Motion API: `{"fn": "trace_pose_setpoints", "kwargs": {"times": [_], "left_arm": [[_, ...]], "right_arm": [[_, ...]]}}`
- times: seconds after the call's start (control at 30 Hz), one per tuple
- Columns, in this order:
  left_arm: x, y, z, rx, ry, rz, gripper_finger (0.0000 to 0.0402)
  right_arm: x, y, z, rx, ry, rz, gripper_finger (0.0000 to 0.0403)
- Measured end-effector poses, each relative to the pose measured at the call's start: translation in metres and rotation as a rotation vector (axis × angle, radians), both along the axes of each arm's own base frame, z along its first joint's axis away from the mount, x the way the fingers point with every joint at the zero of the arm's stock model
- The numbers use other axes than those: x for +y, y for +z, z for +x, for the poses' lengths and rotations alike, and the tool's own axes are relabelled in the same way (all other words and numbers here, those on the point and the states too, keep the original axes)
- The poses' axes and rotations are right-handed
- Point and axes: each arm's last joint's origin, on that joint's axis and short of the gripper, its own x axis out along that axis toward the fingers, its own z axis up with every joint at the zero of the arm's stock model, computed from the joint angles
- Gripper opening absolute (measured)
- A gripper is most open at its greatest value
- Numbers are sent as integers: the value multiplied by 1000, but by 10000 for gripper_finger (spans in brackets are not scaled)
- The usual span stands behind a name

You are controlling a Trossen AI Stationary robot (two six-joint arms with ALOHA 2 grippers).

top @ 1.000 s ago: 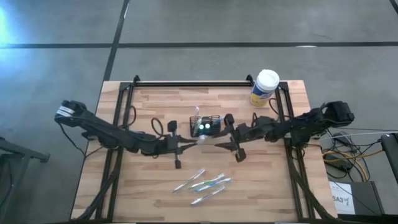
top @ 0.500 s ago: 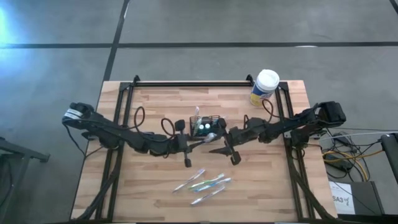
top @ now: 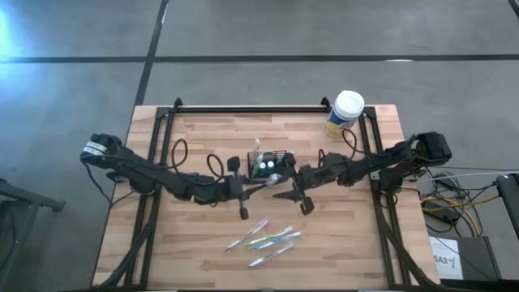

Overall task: Pick & Place toothbrushing station
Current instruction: Put the top blue toothbrush in the wire organizer

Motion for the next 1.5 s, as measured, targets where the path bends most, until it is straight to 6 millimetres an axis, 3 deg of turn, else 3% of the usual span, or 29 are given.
{"fn": "trace_pose_setpoints", "kwargs": {"times": [0.3,0.8,1.03,1.37,1.5], "left_arm": [[-11,0,-2,-14,-53,-14,15],[-10,-15,11,-4,-38,-35,15],[-9,-14,11,-7,-36,-35,15],[-8,-16,11,-1,-33,-51,15],[-8,-17,11,6,-35,-60,41]], "right_arm": [[0,-1,0,3,-4,-13,164],[0,6,3,-17,-6,-22,147],[0,3,3,0,-7,-33,116],[1,3,3,-12,-6,-64,24],[0,3,3,-6,-10,-68,18]]}}
